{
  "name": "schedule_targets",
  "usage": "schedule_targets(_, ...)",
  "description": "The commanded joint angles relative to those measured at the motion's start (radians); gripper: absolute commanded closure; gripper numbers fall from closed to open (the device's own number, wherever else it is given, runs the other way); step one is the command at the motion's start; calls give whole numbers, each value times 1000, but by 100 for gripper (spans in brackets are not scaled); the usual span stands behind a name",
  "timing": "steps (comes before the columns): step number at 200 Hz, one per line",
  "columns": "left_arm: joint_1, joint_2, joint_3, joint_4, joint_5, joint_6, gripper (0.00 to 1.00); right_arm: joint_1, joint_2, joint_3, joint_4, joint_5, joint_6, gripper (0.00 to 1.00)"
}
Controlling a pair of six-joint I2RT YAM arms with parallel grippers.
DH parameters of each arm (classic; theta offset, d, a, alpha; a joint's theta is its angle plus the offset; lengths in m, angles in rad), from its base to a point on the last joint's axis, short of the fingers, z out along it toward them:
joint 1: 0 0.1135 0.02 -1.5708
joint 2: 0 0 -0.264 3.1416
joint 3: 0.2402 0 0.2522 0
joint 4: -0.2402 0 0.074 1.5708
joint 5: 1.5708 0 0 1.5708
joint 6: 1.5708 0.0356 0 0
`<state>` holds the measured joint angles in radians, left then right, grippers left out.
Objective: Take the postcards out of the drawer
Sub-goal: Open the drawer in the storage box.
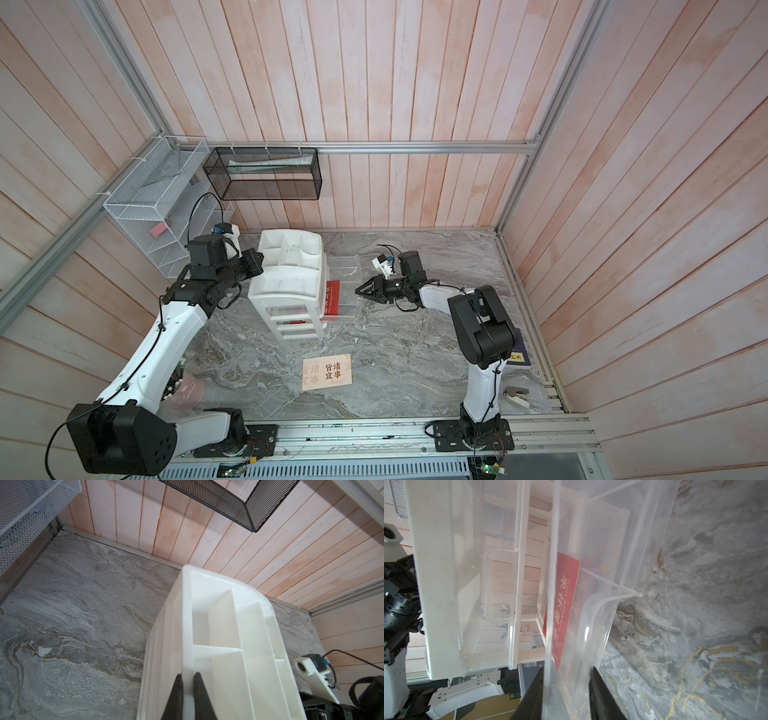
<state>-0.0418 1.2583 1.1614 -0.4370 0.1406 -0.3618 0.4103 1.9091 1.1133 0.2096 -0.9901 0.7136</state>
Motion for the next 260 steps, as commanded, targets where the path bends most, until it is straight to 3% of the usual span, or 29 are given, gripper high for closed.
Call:
schedule_targets(1,27,-26,39,-6,-78,72,100,-59,-20,39,-12,55,-93,66)
schedule_targets(202,2,1,74,-36,-4,98,100,-61,7,77,-77,73,-134,63)
schedule_targets(260,-19,16,85,-26,6,77,95,-43,14,95,-87,82,-136,62)
